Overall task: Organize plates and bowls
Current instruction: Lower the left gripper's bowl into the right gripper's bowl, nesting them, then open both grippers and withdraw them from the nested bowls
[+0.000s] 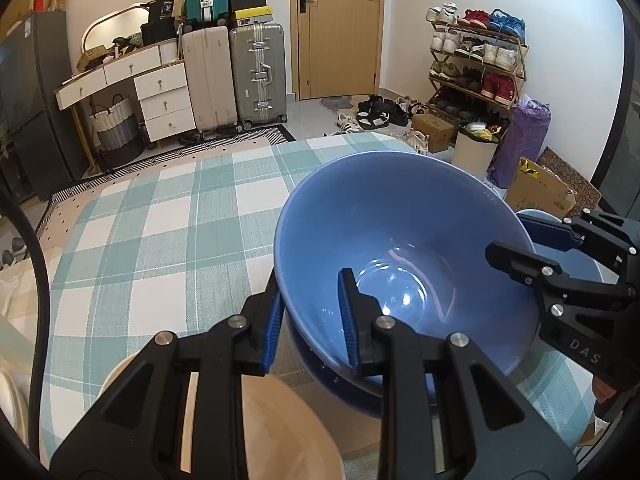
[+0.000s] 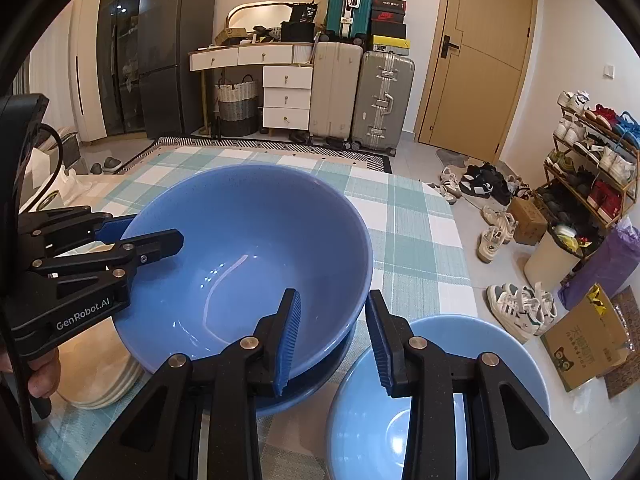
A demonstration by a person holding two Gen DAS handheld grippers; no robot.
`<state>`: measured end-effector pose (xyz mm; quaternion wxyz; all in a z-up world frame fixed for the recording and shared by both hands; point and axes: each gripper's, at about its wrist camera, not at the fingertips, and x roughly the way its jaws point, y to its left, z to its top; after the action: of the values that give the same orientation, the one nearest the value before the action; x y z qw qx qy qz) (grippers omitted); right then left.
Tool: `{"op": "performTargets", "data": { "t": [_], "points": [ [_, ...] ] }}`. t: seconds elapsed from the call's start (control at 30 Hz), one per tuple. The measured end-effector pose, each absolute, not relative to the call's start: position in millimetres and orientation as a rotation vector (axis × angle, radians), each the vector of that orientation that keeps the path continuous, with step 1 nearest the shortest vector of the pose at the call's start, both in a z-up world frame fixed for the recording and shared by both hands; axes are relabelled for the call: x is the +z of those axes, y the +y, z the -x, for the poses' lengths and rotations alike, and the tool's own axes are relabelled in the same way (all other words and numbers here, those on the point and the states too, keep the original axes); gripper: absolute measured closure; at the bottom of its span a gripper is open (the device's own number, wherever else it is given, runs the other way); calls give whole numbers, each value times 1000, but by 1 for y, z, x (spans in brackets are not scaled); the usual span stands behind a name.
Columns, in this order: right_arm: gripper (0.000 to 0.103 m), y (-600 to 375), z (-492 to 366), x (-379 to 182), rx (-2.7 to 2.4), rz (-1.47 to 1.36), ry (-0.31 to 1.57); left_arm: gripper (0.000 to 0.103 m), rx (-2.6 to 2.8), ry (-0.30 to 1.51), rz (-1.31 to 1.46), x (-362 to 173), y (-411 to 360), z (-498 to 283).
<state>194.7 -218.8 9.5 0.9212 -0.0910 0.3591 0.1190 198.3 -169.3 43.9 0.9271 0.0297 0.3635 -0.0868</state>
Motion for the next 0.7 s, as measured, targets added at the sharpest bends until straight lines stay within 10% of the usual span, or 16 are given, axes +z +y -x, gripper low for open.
{"op": "performTargets", "data": {
  "t": [0.7],
  "points": [
    [67, -211, -192, -3, 235, 221, 758, 77, -186, 771, -81, 20, -167, -213]
  ]
}}
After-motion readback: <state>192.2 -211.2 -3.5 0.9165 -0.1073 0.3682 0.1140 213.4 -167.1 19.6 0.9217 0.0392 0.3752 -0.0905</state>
